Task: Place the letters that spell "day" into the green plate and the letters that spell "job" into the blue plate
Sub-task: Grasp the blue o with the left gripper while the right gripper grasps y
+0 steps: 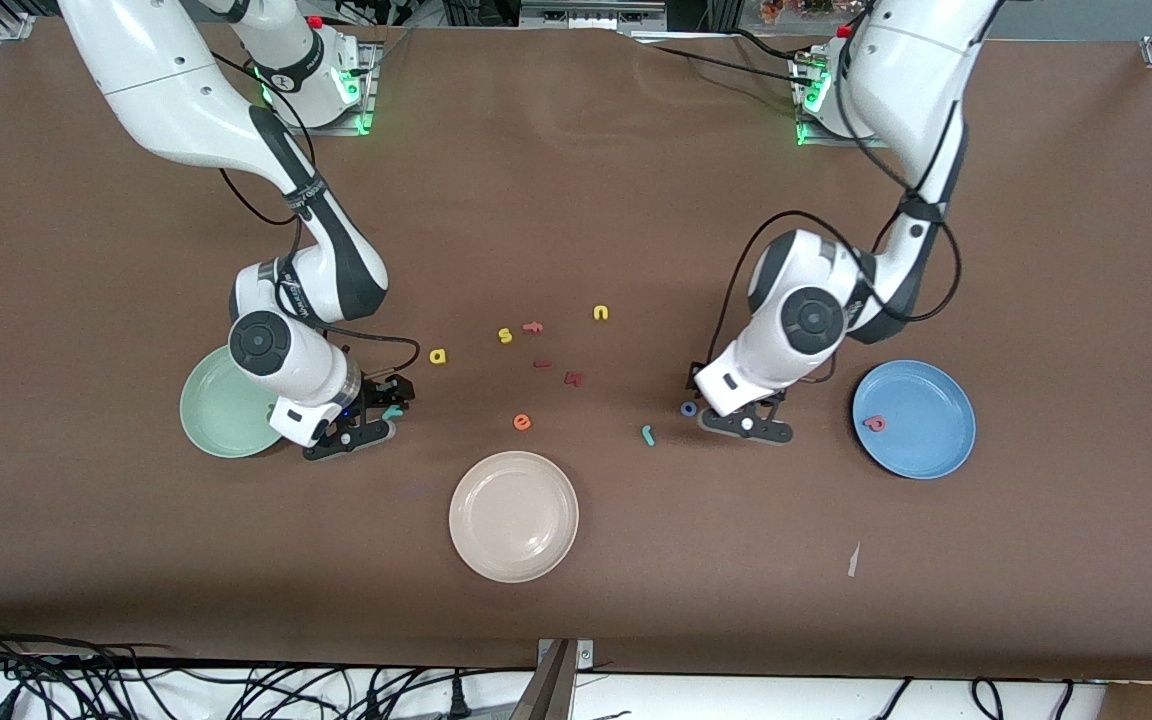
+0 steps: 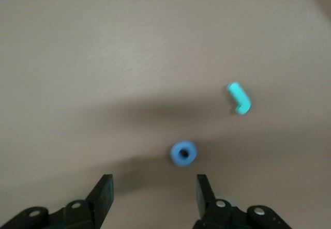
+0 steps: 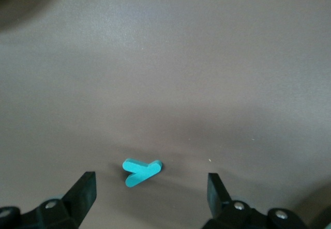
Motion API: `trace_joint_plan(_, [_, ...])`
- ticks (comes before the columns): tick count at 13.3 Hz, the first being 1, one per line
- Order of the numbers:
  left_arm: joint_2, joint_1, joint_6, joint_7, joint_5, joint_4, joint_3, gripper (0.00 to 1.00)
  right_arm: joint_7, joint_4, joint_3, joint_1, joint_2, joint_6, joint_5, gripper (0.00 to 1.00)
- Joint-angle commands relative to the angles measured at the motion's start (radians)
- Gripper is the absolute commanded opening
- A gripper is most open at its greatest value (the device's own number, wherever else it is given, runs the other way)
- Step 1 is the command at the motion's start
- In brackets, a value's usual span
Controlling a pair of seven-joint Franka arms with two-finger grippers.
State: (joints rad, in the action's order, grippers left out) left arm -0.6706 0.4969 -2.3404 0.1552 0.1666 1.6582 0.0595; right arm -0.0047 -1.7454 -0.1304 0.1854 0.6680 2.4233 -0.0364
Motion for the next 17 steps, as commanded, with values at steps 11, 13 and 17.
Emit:
trace_joint_plan(11, [-0.132, 0.089, -0.099, 0.047, -0.004, -0.068, 0.045, 0.63, -0.015, -0.005, 0.0, 0.014, 0.03, 0.011, -0.005, 0.73])
trace_joint_plan(13, [-0.129, 0.088, -0.097, 0.04, -0.005, -0.06, 0.046, 0.57, -0.015, -0.011, 0.0, 0.014, 0.028, 0.011, -0.007, 0.69])
trace_joint_plan(17, [-0.124, 0.085, -0.096, 0.038, -0.007, -0.054, 0.059, 0.54, -0.015, -0.014, 0.0, 0.014, 0.03, 0.011, -0.005, 0.65])
